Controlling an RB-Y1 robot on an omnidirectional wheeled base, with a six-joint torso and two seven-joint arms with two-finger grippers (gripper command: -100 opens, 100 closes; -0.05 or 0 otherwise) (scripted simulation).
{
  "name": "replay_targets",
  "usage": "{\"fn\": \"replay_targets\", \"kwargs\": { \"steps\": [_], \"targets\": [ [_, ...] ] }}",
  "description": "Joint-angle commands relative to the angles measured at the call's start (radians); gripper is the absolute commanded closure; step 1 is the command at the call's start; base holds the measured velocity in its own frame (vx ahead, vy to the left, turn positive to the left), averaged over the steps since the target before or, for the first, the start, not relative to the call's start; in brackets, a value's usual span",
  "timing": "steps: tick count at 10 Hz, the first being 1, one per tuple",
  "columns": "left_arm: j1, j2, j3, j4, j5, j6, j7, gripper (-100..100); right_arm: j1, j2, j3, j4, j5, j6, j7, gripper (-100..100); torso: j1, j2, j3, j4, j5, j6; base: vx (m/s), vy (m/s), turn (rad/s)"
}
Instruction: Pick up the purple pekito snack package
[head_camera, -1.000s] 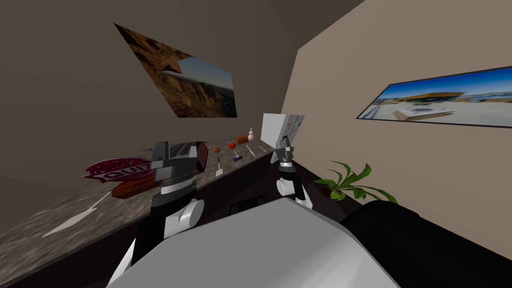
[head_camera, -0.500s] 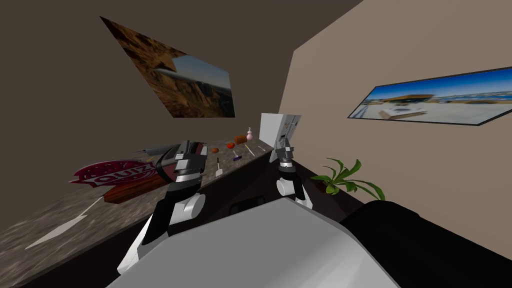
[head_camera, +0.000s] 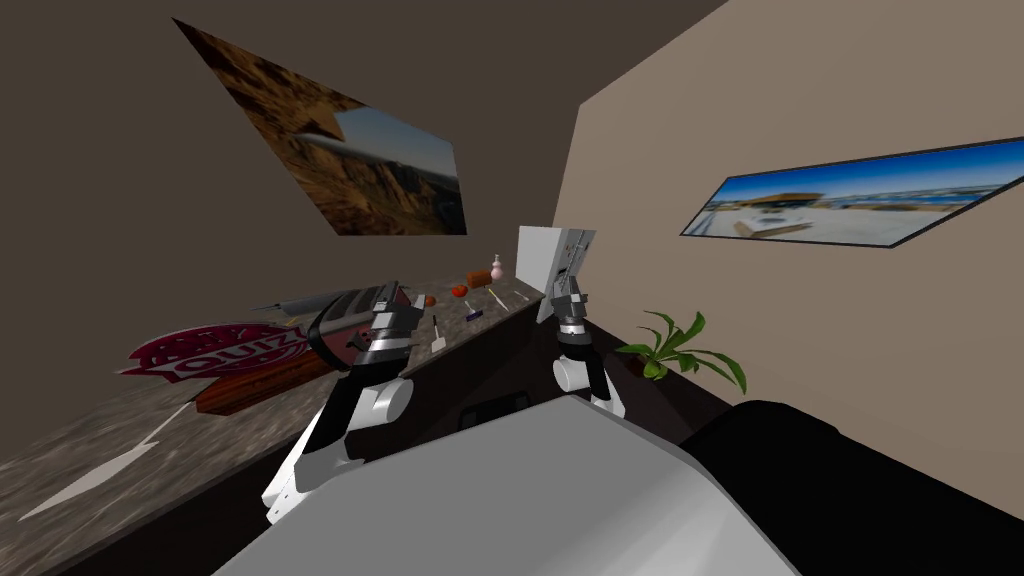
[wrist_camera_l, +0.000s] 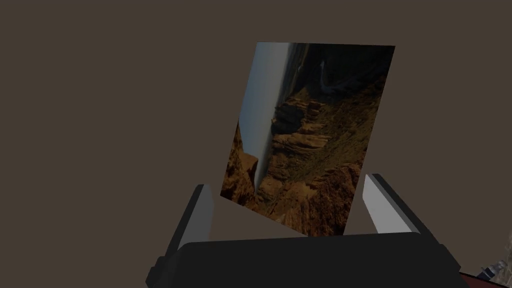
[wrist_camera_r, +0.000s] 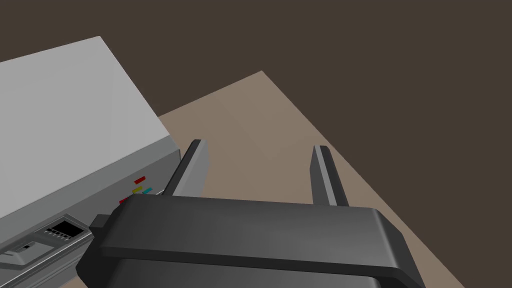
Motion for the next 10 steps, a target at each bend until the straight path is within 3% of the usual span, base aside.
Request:
{"fn": "replay_targets", "kwargs": {
  "steps": [1, 4, 6, 7, 10],
  "targets": [
    [-0.045, 0.011, 0.003, 0.034, 0.023, 0.05, 0.01, -100, 0.0, 0.0, 0.0, 0.0, 0.0, 0.0, 0.0, 0, 0.0, 0.0, 0.0, 0.0, 0.0, 0.0, -0.021, 0.023, -0.077],
    [-0.076, 0.022, 0.004, 0.06, 0.044, 0.1, 0.02, -100, 0.0, 0.0, 0.0, 0.0, 0.0, 0.0, 0.0, 0, 0.0, -0.001, -0.001, 0.0, 0.0, 0.0, -0.012, 0.027, -0.053],
    [-0.139, 0.042, 0.007, 0.114, 0.086, 0.168, 0.041, -100, 0.0, 0.0, 0.0, 0.0, 0.0, 0.0, 0.0, 0, 0.0, -0.001, 0.0, 0.0, 0.0, 0.0, -0.023, 0.038, -0.108],
    [-0.139, 0.042, 0.007, 0.114, 0.086, 0.186, 0.041, -100, 0.0, 0.0, 0.0, 0.0, 0.0, 0.0, 0.0, 0, 0.001, 0.0, 0.0, 0.0, 0.0, 0.0, -0.022, 0.031, -0.039],
    [-0.201, 0.059, 0.01, 0.17, 0.129, 0.272, 0.063, -100, 0.0, 0.0, 0.0, 0.0, 0.0, 0.0, 0.0, 0, 0.0, -0.001, 0.0, 0.0, 0.0, 0.0, -0.015, 0.026, -0.061]
  ]
}}
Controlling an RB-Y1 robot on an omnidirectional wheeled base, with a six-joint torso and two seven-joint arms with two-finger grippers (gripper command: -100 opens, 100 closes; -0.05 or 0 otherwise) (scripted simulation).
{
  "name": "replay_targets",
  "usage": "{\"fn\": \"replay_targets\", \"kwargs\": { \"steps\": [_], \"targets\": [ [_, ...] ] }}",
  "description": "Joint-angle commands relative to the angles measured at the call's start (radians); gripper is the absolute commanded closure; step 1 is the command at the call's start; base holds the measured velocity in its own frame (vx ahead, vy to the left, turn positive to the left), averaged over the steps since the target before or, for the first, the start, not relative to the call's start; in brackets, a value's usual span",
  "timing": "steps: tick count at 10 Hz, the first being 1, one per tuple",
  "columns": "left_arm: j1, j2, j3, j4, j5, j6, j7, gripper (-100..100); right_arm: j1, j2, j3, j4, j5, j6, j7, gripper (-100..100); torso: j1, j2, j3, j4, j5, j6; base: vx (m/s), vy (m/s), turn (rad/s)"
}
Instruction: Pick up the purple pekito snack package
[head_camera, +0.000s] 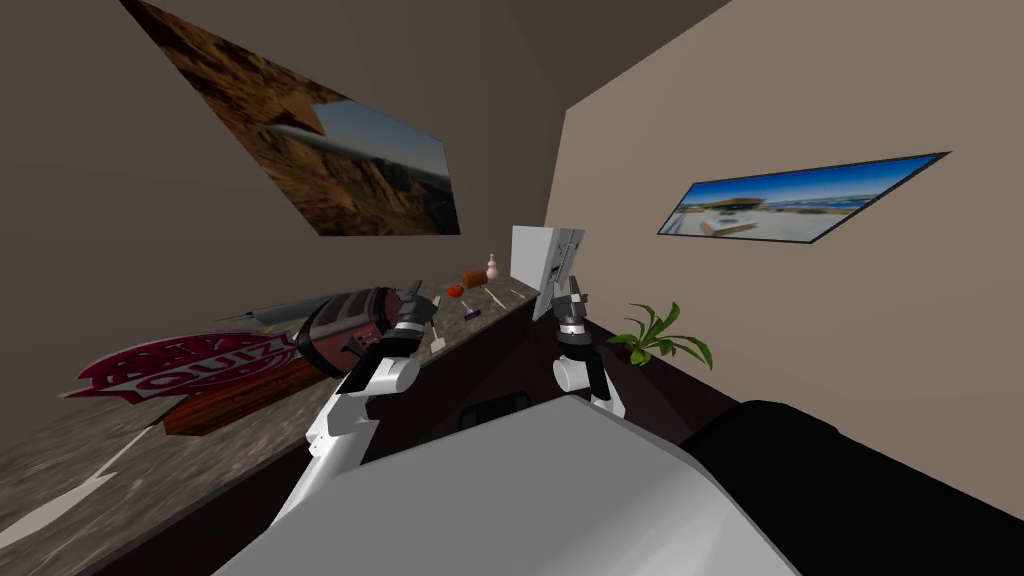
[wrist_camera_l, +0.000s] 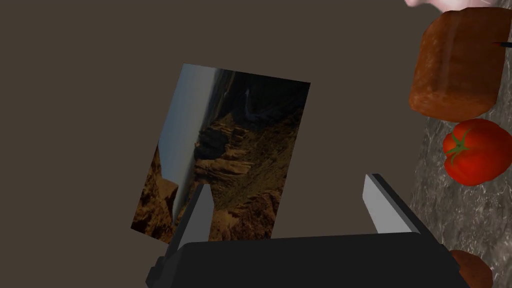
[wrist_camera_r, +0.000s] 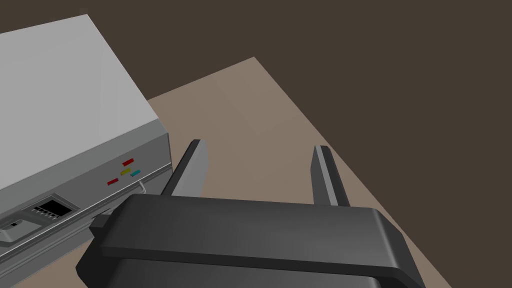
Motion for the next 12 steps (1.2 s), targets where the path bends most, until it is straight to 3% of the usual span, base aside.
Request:
{"fn": "replay_targets", "kwargs": {
  "steps": [1, 2, 5, 6, 8, 12],
  "targets": [
    [-0.05, 0.011, 0.002, 0.05, 0.032, 0.05, 0.018, -100, 0.0, 0.0, 0.0, 0.0, 0.0, 0.0, 0.0, 0, 0.0, 0.0, 0.0, 0.0, 0.0, 0.0, -0.018, 0.039, -0.138],
    [-0.05, 0.011, 0.002, 0.051, 0.032, 0.069, 0.018, -100, 0.0, 0.0, 0.0, 0.0, 0.0, 0.0, 0.0, 0, 0.001, 0.0, 0.0, 0.0, 0.0, 0.0, -0.018, 0.036, -0.052],
    [-0.107, 0.024, 0.004, 0.109, 0.074, 0.155, 0.042, -100, 0.0, 0.0, 0.0, 0.0, 0.0, 0.0, 0.0, 0, 0.0, 0.0, 0.0, 0.0, 0.0, 0.0, -0.008, 0.024, -0.064],
    [-0.107, 0.024, 0.004, 0.109, 0.074, 0.16, 0.042, -100, 0.0, 0.0, 0.0, 0.0, 0.0, 0.0, 0.0, 0, 0.0, -0.001, 0.0, 0.0, 0.0, 0.0, -0.006, 0.019, -0.046],
    [-0.16, 0.032, 0.007, 0.168, 0.116, 0.231, 0.066, -100, 0.0, 0.0, 0.0, 0.0, 0.0, 0.0, 0.0, 0, 0.0, -0.001, 0.0, 0.0, 0.0, 0.0, -0.005, 0.024, -0.108],
    [-0.209, 0.036, 0.01, 0.228, 0.156, 0.338, 0.092, -100, 0.0, 0.0, 0.0, 0.0, 0.0, 0.0, 0.0, 0, 0.0, -0.001, -0.001, 0.0, 0.0, -0.001, 0.002, 0.022, -0.054]
  ]
}}
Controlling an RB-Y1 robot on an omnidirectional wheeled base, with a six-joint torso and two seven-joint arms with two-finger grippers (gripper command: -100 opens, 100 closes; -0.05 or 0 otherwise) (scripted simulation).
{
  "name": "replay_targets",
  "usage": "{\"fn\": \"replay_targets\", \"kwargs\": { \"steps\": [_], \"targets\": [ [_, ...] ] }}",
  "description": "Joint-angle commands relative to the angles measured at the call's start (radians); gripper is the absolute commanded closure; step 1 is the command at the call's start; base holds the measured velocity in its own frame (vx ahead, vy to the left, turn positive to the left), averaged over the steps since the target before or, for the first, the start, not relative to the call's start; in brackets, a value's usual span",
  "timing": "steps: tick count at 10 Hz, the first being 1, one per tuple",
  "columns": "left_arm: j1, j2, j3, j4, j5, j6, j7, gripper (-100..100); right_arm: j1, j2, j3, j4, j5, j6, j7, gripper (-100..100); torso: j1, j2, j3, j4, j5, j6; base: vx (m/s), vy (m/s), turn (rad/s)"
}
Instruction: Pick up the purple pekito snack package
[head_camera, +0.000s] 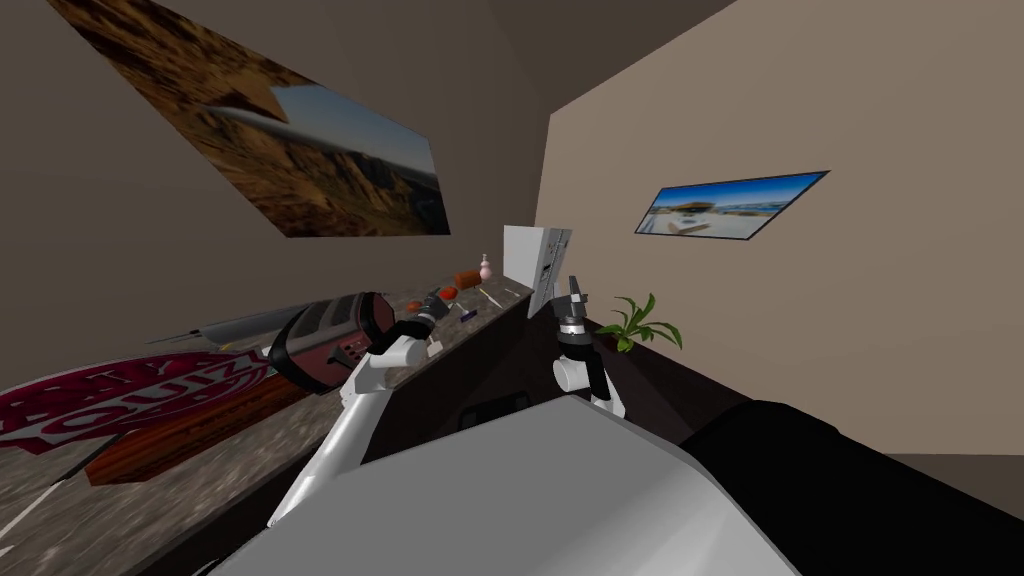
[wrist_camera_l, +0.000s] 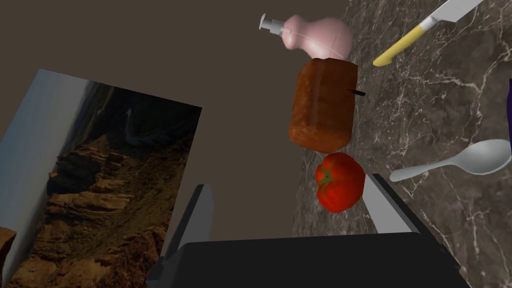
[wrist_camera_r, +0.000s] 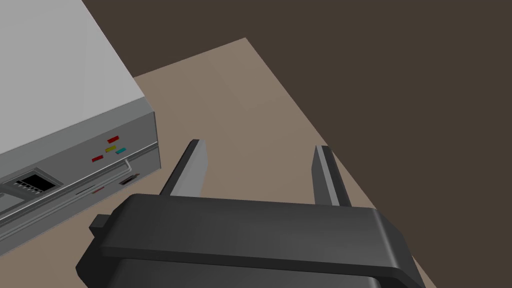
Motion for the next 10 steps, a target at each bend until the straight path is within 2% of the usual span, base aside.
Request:
{"fn": "replay_targets", "kwargs": {
  "steps": [1, 2, 3, 4, 5, 6, 7, 8, 10],
  "targets": [
    [-0.039, 0.007, 0.002, 0.05, 0.034, 0.05, 0.021, -100, 0.0, 0.0, 0.0, 0.0, 0.0, 0.0, 0.0, 0, 0.0, 0.0, 0.0, 0.0, 0.0, 0.0, 0.006, 0.025, -0.109],
    [-0.039, 0.007, 0.002, 0.052, 0.034, 0.071, 0.021, -100, 0.0, 0.0, 0.0, 0.0, 0.0, 0.0, 0.0, 0, 0.0, 0.0, 0.0, 0.0, 0.0, 0.0, 0.008, 0.021, -0.052],
    [-0.06, 0.006, 0.003, 0.081, 0.053, 0.106, 0.034, -100, 0.0, 0.0, 0.0, 0.0, 0.0, 0.0, 0.0, 0, 0.0, 0.0, 0.0, 0.0, 0.0, 0.0, 0.014, 0.019, -0.063],
    [-0.06, 0.006, 0.003, 0.081, 0.053, 0.116, 0.034, -100, 0.0, 0.0, 0.0, 0.0, 0.0, 0.0, 0.0, 0, 0.0, -0.001, 0.0, 0.0, 0.0, 0.0, 0.011, 0.013, -0.039],
    [-0.08, 0.005, 0.004, 0.11, 0.072, 0.151, 0.047, -100, 0.0, 0.0, 0.0, 0.0, 0.0, 0.0, 0.0, 0, 0.0, 0.0, 0.0, 0.0, 0.0, 0.0, 0.013, 0.013, -0.073],
    [-0.08, 0.005, 0.004, 0.11, 0.072, 0.16, 0.047, -100, 0.0, 0.0, 0.0, 0.0, 0.0, 0.0, 0.0, 0, -0.001, -0.001, 0.0, 0.0, 0.0, 0.0, 0.01, 0.013, -0.037],
    [-0.098, 0.003, 0.006, 0.138, 0.09, 0.197, 0.06, -100, 0.0, 0.0, 0.0, 0.0, 0.0, 0.0, 0.0, 0, -0.001, 0.0, 0.0, 0.0, 0.0, 0.0, 0.013, 0.012, -0.061],
    [-0.098, 0.003, 0.006, 0.138, 0.09, 0.203, 0.06, -100, 0.0, 0.0, 0.0, 0.0, 0.0, 0.0, 0.0, 0, -0.001, -0.001, 0.0, 0.0, 0.0, 0.0, 0.011, 0.011, -0.033],
    [-0.132, -0.001, 0.007, 0.193, 0.125, 0.267, 0.085, -100, 0.0, 0.0, 0.0, 0.0, 0.0, 0.0, 0.0, 0, 0.0, -0.001, 0.0, 0.0, 0.0, 0.0, 0.016, 0.017, -0.085]
  ]
}}
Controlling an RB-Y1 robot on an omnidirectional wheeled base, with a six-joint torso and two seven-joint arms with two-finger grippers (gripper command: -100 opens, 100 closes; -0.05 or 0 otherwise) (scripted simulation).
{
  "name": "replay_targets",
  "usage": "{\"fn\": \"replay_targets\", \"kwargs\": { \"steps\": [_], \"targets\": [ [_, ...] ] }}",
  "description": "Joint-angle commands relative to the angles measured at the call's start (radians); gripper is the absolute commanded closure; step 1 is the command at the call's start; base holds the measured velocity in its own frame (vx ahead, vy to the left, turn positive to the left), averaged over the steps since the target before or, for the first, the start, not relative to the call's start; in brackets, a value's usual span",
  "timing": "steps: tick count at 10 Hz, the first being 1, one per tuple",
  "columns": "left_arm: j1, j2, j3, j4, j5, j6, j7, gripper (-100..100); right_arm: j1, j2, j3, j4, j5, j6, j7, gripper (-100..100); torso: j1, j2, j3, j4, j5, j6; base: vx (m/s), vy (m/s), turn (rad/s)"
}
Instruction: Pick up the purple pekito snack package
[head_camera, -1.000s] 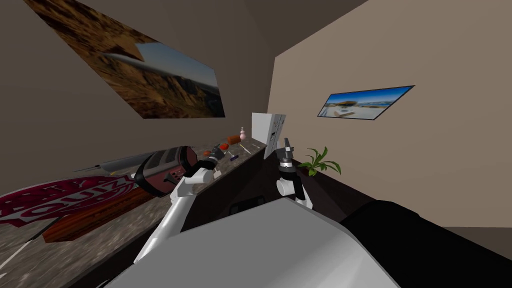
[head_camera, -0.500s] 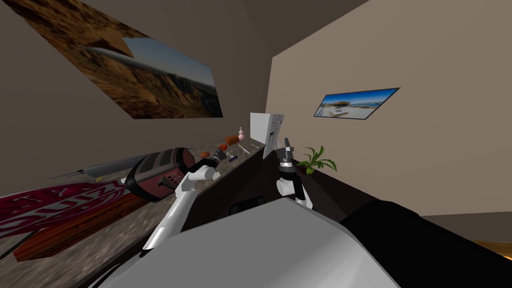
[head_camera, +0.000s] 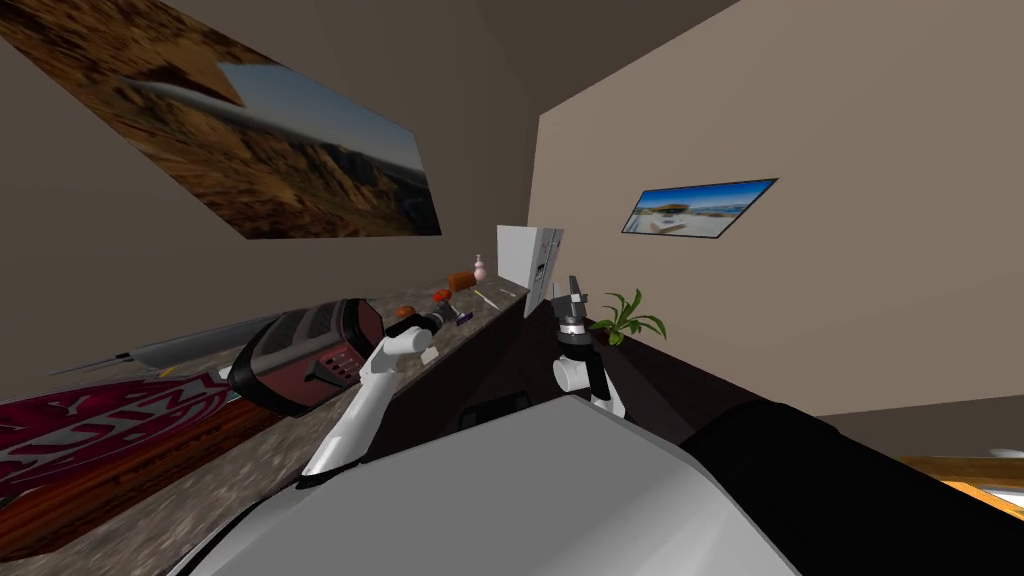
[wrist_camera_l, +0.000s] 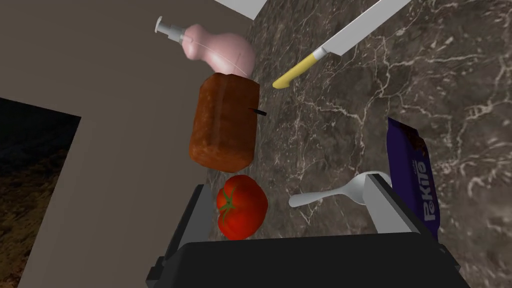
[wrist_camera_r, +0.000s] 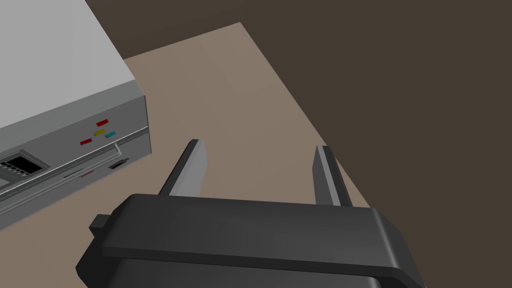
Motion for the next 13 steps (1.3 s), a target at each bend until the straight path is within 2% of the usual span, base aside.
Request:
{"fn": "replay_targets", "kwargs": {
  "steps": [1, 2, 3, 5, 6, 8, 11, 13],
  "targets": [
    [-0.007, -0.002, 0.002, 0.009, 0.008, 0.043, 0.011, -100, 0.0, 0.0, 0.0, 0.0, 0.0, 0.0, 0.0, 0, 0.0, 0.0, 0.0, 0.0, 0.0, 0.0, 0.02, 0.017, -0.033],
    [-0.022, -0.004, 0.003, 0.035, 0.025, 0.075, 0.023, -100, 0.0, 0.0, 0.0, 0.0, 0.0, 0.0, 0.0, 0, 0.0, 0.0, 0.0, 0.0, 0.0, 0.0, 0.018, 0.014, -0.052],
    [-0.022, -0.004, 0.003, 0.035, 0.025, 0.082, 0.023, -100, 0.0, 0.0, 0.0, 0.0, 0.0, 0.0, 0.0, 0, 0.0, 0.0, 0.0, 0.0, 0.0, 0.0, 0.015, 0.011, -0.032],
    [-0.051, -0.006, 0.004, 0.082, 0.056, 0.147, 0.046, -100, 0.0, 0.0, 0.0, 0.0, 0.0, 0.0, 0.0, 0, -0.001, 0.0, 0.0, 0.0, 0.0, 0.0, 0.023, 0.012, -0.077],
    [-0.051, -0.006, 0.004, 0.082, 0.056, 0.157, 0.046, -100, 0.0, 0.0, 0.0, 0.0, 0.0, 0.0, 0.0, 0, 0.0, 0.0, 0.0, 0.0, 0.0, 0.0, 0.019, 0.017, -0.025],
    [-0.075, -0.006, 0.006, 0.124, 0.084, 0.219, 0.066, -100, 0.0, 0.0, 0.0, 0.0, 0.0, 0.0, 0.0, 0, 0.0, 0.0, 0.0, 0.0, 0.0, 0.0, 0.023, 0.014, -0.061],
    [-0.104, 0.002, 0.007, 0.174, 0.117, 0.304, 0.091, -100, 0.0, 0.0, 0.0, 0.0, 0.0, 0.0, 0.0, 0, 0.0, 0.0, 0.0, 0.0, 0.0, 0.0, 0.024, 0.018, -0.063],
    [-0.118, 0.011, 0.008, 0.197, 0.133, 0.341, 0.103, -100, 0.0, 0.0, 0.0, 0.0, 0.0, 0.0, 0.0, 0, 0.0, 0.0, 0.0, 0.0, 0.0, 0.0, 0.021, 0.014, -0.042]
  ]
}}
